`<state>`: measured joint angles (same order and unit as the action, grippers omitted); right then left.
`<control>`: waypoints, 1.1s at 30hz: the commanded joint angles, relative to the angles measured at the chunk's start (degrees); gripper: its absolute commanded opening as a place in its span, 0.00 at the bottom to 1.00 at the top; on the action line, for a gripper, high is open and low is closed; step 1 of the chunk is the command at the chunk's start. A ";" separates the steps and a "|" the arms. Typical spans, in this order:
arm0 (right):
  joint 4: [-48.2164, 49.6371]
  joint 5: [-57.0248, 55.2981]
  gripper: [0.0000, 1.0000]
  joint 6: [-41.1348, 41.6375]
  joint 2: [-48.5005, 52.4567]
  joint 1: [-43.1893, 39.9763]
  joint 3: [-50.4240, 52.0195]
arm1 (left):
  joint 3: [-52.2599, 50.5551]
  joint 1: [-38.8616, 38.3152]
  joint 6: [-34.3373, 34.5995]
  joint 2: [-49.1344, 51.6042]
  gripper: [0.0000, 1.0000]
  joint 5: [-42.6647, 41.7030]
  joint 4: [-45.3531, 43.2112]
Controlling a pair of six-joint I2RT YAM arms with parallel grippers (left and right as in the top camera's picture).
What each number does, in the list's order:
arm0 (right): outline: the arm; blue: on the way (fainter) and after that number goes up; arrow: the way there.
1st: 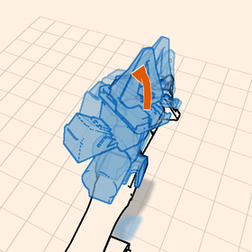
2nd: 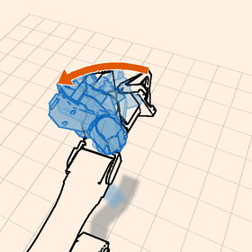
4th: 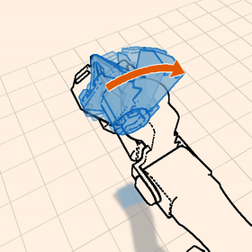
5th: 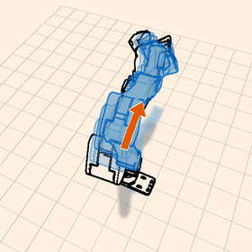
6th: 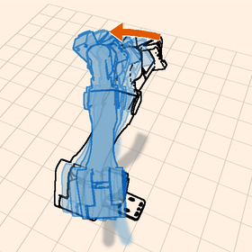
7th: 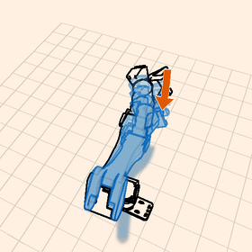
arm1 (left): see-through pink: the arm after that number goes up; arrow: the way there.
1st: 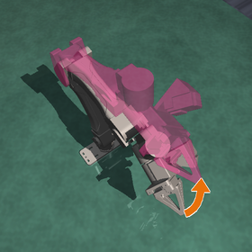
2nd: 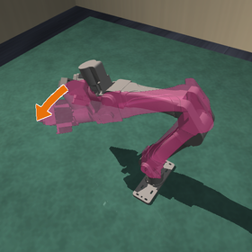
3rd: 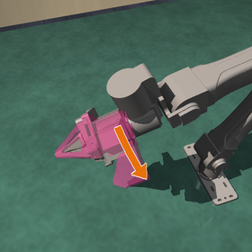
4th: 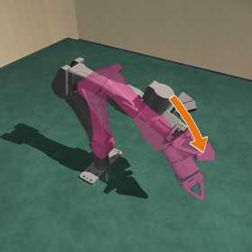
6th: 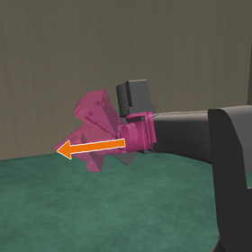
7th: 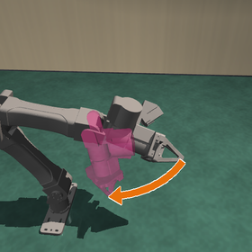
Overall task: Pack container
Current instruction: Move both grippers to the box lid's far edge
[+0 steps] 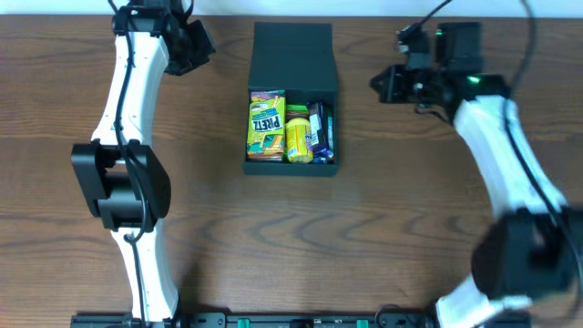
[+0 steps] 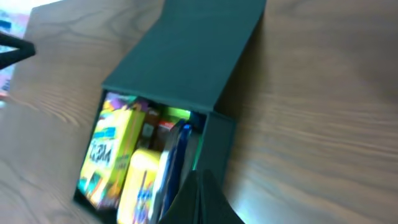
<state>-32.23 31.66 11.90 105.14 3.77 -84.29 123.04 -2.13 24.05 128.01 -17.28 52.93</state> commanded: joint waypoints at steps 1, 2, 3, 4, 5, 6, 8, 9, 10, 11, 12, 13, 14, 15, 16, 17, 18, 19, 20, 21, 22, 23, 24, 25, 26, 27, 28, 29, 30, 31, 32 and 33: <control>3.76 7.87 0.01 7.41 7.45 -0.44 0.04 | -0.79 -0.63 2.14 5.11 0.05 -7.43 -2.23; 5.29 8.63 0.01 8.76 10.45 -0.76 -0.83 | -0.79 -0.94 3.61 6.58 0.05 -8.57 -3.10; 6.40 9.90 0.02 9.51 13.05 -1.05 -1.70 | -0.79 -1.27 5.42 7.98 0.05 -8.81 -3.56; 7.19 11.56 0.02 10.10 15.52 -1.36 -2.86 | -0.79 -1.46 6.93 9.49 0.05 -10.03 -4.00; 7.67 13.46 0.01 10.47 18.18 -1.57 -4.35 | -0.76 -1.66 7.98 11.06 0.05 -12.55 -4.63; 7.61 14.58 0.01 10.60 20.44 -1.68 -5.81 | -0.76 -1.77 8.85 12.39 0.05 -14.78 -5.25; 7.56 16.90 0.01 10.71 24.85 -1.84 -9.05 | -0.76 -2.01 11.45 14.80 0.05 -17.09 -6.27; 7.56 17.94 0.02 10.84 26.58 -1.84 -10.36 | -0.76 -2.23 12.24 15.61 0.05 -17.51 -6.82; 7.56 18.64 0.02 10.84 27.78 -1.84 -11.26 | -0.76 -2.43 12.39 15.98 0.05 -17.59 -7.48; 7.61 19.93 0.02 10.84 29.29 -1.81 -12.35 | -0.76 -2.78 12.41 16.26 0.05 -18.12 -8.52; 7.69 20.70 0.02 10.84 30.67 -1.75 -13.42 | -0.76 -3.15 12.52 16.33 0.05 -18.45 -9.66; 8.20 21.03 0.02 10.86 31.61 -1.64 -14.16 | -0.76 -3.61 13.33 16.35 0.05 -18.34 -10.38; 9.18 21.81 0.02 10.99 32.33 -1.51 -14.75 | -0.76 -3.98 13.49 16.35 0.05 -18.36 -11.04; 9.92 22.25 0.01 11.32 32.85 -1.42 -15.17 | -0.76 -4.35 13.70 16.35 0.05 -18.32 -11.45; 10.86 22.93 0.01 11.93 33.40 -1.31 -15.52 | -0.76 -4.68 13.73 16.35 0.05 -18.32 -11.78; 11.67 23.52 0.02 12.72 33.73 -1.20 -15.80 | -0.76 -4.96 13.73 16.35 0.05 -18.32 -12.15; 12.90 23.98 0.02 13.46 34.29 -0.98 -15.89 | -0.79 -5.27 13.73 16.35 0.05 -18.32 -12.50; 14.12 24.87 0.01 14.32 34.64 -0.72 -15.89 | -0.76 -5.55 13.73 16.35 0.05 -18.32 -12.76; 14.97 25.79 0.01 14.45 34.82 -0.48 -15.89 | -0.76 -5.73 13.73 16.35 0.05 -18.32 -12.90; 15.67 26.12 0.01 14.45 35.04 -0.22 -15.89 | -0.76 -5.86 13.73 16.35 0.05 -18.32 -12.98; 16.06 26.53 0.01 14.45 35.04 0.04 -15.89 | -0.76 -5.92 13.73 16.35 0.05 -18.32 -13.00; 16.63 26.99 0.02 14.45 35.04 0.42 -15.89 | -0.79 -5.95 13.73 16.35 0.05 -18.34 -13.14; 17.18 27.63 0.01 14.40 35.04 0.74 -15.89 | -0.79 -5.95 13.73 16.35 0.05 -18.34 -13.22; 18.21 28.76 0.02 14.40 35.04 0.94 -15.89 | -0.76 -5.95 13.70 16.35 0.05 -18.51 -13.60; 19.50 30.25 0.02 14.40 35.04 0.98 -15.89 | -0.76 -5.95 13.68 16.35 0.05 -19.39 -14.25; 20.13 30.95 0.01 14.32 35.04 0.98 -15.89 | -0.74 -5.95 13.66 16.35 0.05 -20.52 -15.19; 20.85 32.06 0.02 13.90 35.01 0.94 -15.91 | -0.70 -5.92 13.62 16.33 0.06 -21.42 -15.98; 21.51 33.22 0.01 13.70 35.01 0.81 -15.93 | -0.50 -5.86 13.62 16.31 0.05 -21.75 -16.35; 22.25 34.07 0.01 13.70 35.01 0.57 -16.00 | -0.11 -5.77 13.20 16.31 0.05 -21.77 -16.44; 22.88 34.93 0.01 13.38 35.01 0.31 -16.11 | 0.37 -5.73 12.37 16.31 0.05 -21.79 -16.37; 23.74 36.26 0.02 12.85 35.01 -0.11 -16.35 | 0.83 -5.68 11.47 16.31 0.05 -22.01 -16.31; 24.46 37.68 0.02 12.70 35.01 -0.52 -16.76 | 1.40 -5.62 10.56 16.26 0.05 -22.49 -16.31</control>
<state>-9.08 60.99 25.87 140.00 3.22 -98.96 121.69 -7.01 37.01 144.77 -36.05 36.86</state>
